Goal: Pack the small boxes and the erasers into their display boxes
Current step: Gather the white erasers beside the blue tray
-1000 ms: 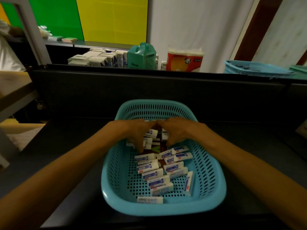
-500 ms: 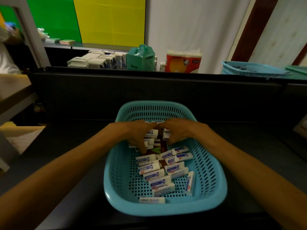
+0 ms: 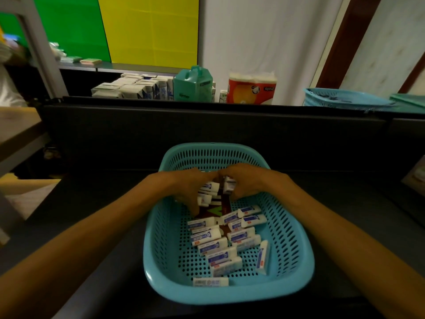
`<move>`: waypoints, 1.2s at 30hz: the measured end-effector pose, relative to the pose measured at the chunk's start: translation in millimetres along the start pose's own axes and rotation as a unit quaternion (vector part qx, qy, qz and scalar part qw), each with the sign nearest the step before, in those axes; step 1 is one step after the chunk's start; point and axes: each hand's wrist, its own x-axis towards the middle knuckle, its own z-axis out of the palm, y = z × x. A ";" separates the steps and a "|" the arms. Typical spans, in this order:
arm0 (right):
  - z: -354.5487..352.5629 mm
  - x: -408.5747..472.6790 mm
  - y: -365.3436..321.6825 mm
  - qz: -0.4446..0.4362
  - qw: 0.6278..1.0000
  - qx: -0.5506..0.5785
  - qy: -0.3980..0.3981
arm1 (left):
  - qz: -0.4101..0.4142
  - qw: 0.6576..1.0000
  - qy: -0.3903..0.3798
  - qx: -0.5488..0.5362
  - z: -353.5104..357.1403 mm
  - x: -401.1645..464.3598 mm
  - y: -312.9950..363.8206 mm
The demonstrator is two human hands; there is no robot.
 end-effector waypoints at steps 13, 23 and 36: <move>-1.6 -21.8 0.4 -0.017 0.997 0.030 0.068 | 0.002 0.999 -0.016 0.029 -0.9 -1.0 4.0; -0.3 -32.6 0.8 -0.013 0.992 0.048 0.112 | -0.002 1.000 -0.013 0.022 -2.8 -11.3 10.2; -16.4 -82.4 14.0 -0.017 0.951 0.205 0.230 | 0.095 0.971 0.188 -0.110 -20.6 -40.6 11.2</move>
